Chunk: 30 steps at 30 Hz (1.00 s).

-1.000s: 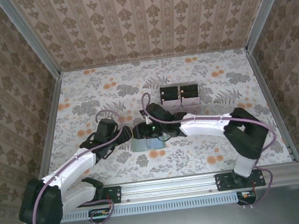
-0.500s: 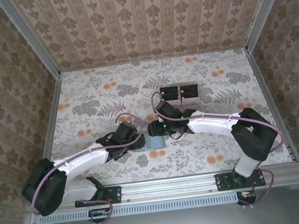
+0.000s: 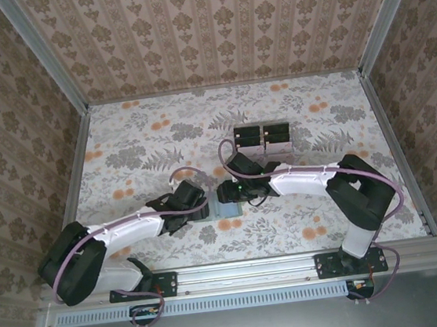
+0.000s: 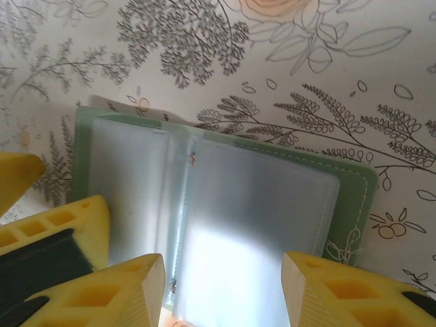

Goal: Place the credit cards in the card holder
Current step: Flip over the card slot on the card holder.

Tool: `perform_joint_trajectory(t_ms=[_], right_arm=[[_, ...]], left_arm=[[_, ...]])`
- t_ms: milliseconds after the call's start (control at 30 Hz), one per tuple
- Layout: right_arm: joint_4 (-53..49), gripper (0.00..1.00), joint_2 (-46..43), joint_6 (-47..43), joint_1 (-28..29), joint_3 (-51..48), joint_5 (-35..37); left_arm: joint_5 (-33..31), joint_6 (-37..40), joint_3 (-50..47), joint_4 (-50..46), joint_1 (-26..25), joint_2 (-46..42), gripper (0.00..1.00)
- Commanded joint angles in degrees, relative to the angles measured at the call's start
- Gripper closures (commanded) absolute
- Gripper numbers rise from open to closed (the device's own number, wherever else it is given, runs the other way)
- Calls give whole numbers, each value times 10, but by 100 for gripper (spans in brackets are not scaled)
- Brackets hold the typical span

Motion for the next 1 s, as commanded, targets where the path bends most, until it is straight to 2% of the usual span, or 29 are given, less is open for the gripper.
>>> perform_joint_trajectory(t_ms=[0,333,967], right_arm=[[15,50,17,11,4,-11,-6],[54,50,60,30,4,-15,-31],[114,50,42,73,4,-10,-82]], left_arm=[[-14,-13,-7,-2,-4,7,18],[-13,-16,-18,13,-3,18,18],[-6,-10,-18,27,-4,9,18]])
